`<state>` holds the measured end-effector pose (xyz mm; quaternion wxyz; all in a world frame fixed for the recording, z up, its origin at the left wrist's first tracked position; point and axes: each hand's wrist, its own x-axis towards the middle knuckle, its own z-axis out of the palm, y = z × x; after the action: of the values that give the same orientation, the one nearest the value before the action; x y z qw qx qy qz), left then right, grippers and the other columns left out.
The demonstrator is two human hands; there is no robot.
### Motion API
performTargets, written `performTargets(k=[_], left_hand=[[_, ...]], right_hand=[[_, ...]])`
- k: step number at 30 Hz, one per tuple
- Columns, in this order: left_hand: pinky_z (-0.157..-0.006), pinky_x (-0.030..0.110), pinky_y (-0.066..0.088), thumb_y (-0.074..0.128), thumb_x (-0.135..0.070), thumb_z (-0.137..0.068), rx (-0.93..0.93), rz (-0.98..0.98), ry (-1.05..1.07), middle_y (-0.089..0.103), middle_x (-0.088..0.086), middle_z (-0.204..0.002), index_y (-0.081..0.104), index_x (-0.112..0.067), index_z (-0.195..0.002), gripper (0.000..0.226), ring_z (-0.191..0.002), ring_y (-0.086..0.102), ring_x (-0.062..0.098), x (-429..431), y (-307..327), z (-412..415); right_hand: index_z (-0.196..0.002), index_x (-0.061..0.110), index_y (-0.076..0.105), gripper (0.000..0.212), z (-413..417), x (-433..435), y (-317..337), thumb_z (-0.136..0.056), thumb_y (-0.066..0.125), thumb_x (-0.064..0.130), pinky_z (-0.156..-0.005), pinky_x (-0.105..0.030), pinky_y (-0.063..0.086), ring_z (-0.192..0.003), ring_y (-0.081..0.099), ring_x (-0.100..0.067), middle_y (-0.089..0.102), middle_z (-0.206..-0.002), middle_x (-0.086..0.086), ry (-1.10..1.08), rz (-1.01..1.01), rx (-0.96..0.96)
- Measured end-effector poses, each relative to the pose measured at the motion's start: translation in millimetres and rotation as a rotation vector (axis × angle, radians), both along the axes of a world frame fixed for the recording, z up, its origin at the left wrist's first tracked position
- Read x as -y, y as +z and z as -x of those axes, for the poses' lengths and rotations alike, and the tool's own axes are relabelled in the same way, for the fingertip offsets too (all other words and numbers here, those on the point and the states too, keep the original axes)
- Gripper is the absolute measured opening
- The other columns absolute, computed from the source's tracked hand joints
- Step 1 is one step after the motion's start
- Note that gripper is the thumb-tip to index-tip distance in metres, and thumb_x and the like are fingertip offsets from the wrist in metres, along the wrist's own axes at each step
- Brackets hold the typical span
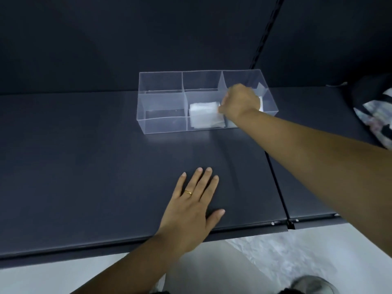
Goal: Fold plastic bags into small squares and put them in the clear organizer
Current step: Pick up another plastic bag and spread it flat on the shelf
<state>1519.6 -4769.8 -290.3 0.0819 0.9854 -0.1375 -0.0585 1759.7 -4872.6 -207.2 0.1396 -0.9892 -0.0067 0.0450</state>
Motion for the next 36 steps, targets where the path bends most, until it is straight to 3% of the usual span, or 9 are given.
performTargets(k=[8, 12, 18, 24, 28, 30, 32, 34, 36], left_hand=[[-0.116, 0.047, 0.010, 0.017, -0.058, -0.095, 0.018, -0.049, -0.025, 0.018, 0.004, -0.159, 0.020, -0.016, -0.152, 0.070, -0.147, 0.012, 0.021, -1.5, 0.3, -1.1], [-0.116, 0.048, 0.013, 0.020, -0.056, -0.095, 0.041, -0.054, -0.038, 0.023, 0.006, -0.158, 0.026, -0.012, -0.150, 0.070, -0.146, 0.018, 0.023, 0.8, 0.2, -0.9], [-0.118, 0.048, 0.012, 0.014, -0.057, -0.096, 0.076, -0.076, -0.031, 0.021, 0.007, -0.159, 0.024, -0.012, -0.151, 0.072, -0.147, 0.016, 0.022, -1.6, -3.0, -0.7], [-0.119, 0.045, 0.007, 0.011, -0.058, -0.097, 0.051, -0.084, -0.033, 0.018, 0.006, -0.159, 0.021, -0.013, -0.152, 0.072, -0.147, 0.012, 0.021, -1.9, -4.3, -1.1], [-0.119, 0.044, 0.006, 0.008, -0.061, -0.095, 0.024, -0.061, -0.035, 0.016, 0.005, -0.160, 0.021, -0.013, -0.152, 0.076, -0.148, 0.010, 0.020, 2.4, 1.5, 0.4], [-0.120, 0.038, -0.003, 0.007, -0.071, -0.088, -0.035, 0.110, 0.012, 0.012, -0.002, -0.160, 0.020, -0.022, -0.151, 0.081, -0.147, 0.002, 0.011, 2.3, 8.5, -2.8], [-0.120, 0.033, -0.005, 0.014, -0.089, -0.075, -0.343, 0.609, 0.132, 0.020, -0.009, -0.158, 0.029, -0.038, -0.144, 0.087, -0.146, 0.006, 0.003, 12.2, 27.2, -8.2], [-0.121, 0.035, 0.011, 0.039, -0.093, -0.065, -0.635, 1.076, 0.116, 0.033, -0.011, -0.152, 0.038, -0.042, -0.137, 0.089, -0.141, 0.026, 0.006, 27.5, 50.2, -12.9], [-0.110, 0.026, 0.035, 0.066, -0.069, -0.072, -0.785, 1.156, -0.029, 0.046, -0.016, -0.145, 0.042, -0.041, -0.140, 0.077, -0.132, 0.042, 0.004, 40.9, 65.5, -12.9]], right_hand=[[-0.088, 0.013, 0.057, 0.013, 140.9, 78.5, 14.1, -0.094, 0.057, 0.025, -0.068, -0.019, 0.038, -0.075, 0.044, -0.004, 0.046, -0.086, 0.008, 0.420, -0.462, 0.397], [-0.079, 0.023, 0.059, 0.021, 269.9, 159.9, -45.6, -0.094, 0.053, 0.037, -0.060, -0.020, 0.037, -0.065, 0.052, -0.010, 0.054, -0.077, 0.009, 0.593, -0.262, 0.042], [-0.130, 0.026, 0.047, 0.055, 295.1, 225.8, -151.5, -0.085, 0.059, 0.055, -0.099, -0.032, 0.034, -0.119, 0.045, -0.018, 0.047, -0.129, 0.005, 0.193, 0.171, -0.425], [-0.089, 0.022, 0.064, 0.012, 287.6, 228.8, -150.9, -0.090, 0.060, 0.033, -0.083, -0.027, 0.034, -0.100, 0.054, -0.017, 0.059, -0.101, 0.005, 0.248, 0.004, -0.367], [-0.079, 0.026, 0.060, 0.012, 283.0, 217.8, -84.6, -0.089, 0.067, 0.030, -0.079, -0.017, 0.044, -0.083, 0.060, -0.005, 0.063, -0.086, 0.014, 0.292, -0.537, -0.447], [-0.079, 0.027, 0.055, 0.015, 273.6, 209.9, -43.3, -0.090, 0.063, 0.032, -0.068, -0.012, 0.040, -0.069, 0.054, -0.001, 0.056, -0.074, 0.011, 0.301, -0.783, -0.481], [-0.081, 0.025, 0.053, 0.015, 255.8, 202.8, -8.5, -0.090, 0.062, 0.034, -0.060, -0.019, 0.035, -0.061, 0.043, -0.012, 0.045, -0.066, -0.005, 0.285, -0.951, -0.483], [-0.085, 0.023, 0.055, 0.012, 231.1, 195.1, 16.4, -0.091, 0.062, 0.030, -0.056, -0.022, 0.033, -0.059, 0.035, -0.021, 0.039, -0.065, -0.012, 0.279, -1.052, -0.458], [-0.086, 0.020, 0.057, 0.008, 206.2, 187.2, 31.4, -0.089, 0.061, 0.027, -0.056, -0.021, 0.038, -0.059, 0.040, -0.022, 0.045, -0.068, -0.012, 0.264, -1.132, -0.446]])
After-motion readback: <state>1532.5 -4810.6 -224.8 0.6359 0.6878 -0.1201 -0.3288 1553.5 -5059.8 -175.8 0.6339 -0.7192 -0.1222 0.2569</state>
